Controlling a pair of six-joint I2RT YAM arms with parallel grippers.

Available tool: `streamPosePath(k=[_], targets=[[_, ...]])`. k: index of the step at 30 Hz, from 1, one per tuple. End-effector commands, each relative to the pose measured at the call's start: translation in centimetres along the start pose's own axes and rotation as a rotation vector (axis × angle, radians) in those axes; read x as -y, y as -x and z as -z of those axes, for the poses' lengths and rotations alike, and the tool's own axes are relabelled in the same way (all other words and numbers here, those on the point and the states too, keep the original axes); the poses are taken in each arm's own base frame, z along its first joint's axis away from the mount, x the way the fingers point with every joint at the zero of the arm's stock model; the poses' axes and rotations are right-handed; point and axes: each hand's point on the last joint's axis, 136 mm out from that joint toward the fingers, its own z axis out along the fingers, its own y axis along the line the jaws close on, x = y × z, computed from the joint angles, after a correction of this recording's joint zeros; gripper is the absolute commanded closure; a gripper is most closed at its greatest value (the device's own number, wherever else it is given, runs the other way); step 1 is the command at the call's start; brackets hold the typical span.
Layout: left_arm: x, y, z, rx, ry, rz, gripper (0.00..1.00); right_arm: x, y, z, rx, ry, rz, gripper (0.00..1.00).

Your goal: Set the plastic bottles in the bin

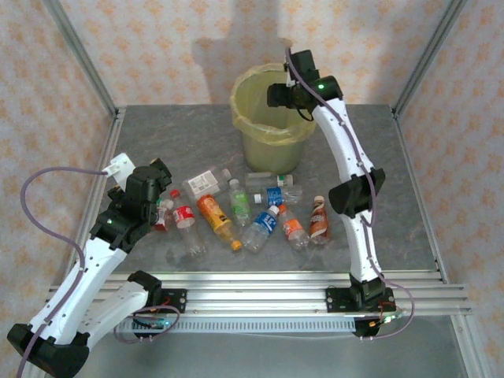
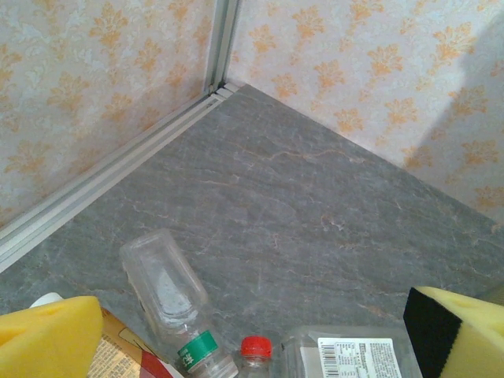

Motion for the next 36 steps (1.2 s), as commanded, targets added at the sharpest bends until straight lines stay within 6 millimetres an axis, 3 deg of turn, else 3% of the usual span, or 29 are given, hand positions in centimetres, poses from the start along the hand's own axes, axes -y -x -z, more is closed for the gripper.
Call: streamPosePath(k=[1, 3, 11, 19, 23, 30, 36], targets=[[-0.5, 1.2, 0.7, 0.023, 0.009, 0.02, 0.0, 0.2, 2.8, 7.5, 0.115, -0.014, -0.017, 0.18], [-0.5, 1.3, 0.7, 0.024, 0.009, 0.02, 0.0, 0.8, 2.5, 8.8, 0.111, -0.041, -0.022, 0.01], [-0.1, 1.1, 0.5, 0.021, -0.005, 0.025, 0.0, 3.2, -1.5, 13.3, 0.087, -0.105, -0.072, 0.01], [0.6, 0.9, 0.1, 0.012, -0.018, 0.029, 0.0, 7.0, -9.1, 17.1, 0.132, -0.174, -0.2, 0.01], [0.9, 0.6, -0.2, 0.0, -0.023, 0.029, 0.0, 8.9, -14.3, 16.8, 0.046, -0.233, -0.238, 0.01], [2.3, 0.6, -0.7, -0.024, -0.045, 0.025, 0.0, 10.2, -24.0, 14.6, -0.157, -0.247, -0.309, 0.01], [3.1, -0.2, -1.4, -0.058, -0.052, 0.05, 0.0, 10.3, -29.1, 13.3, -0.278, -0.237, -0.356, 0.02]])
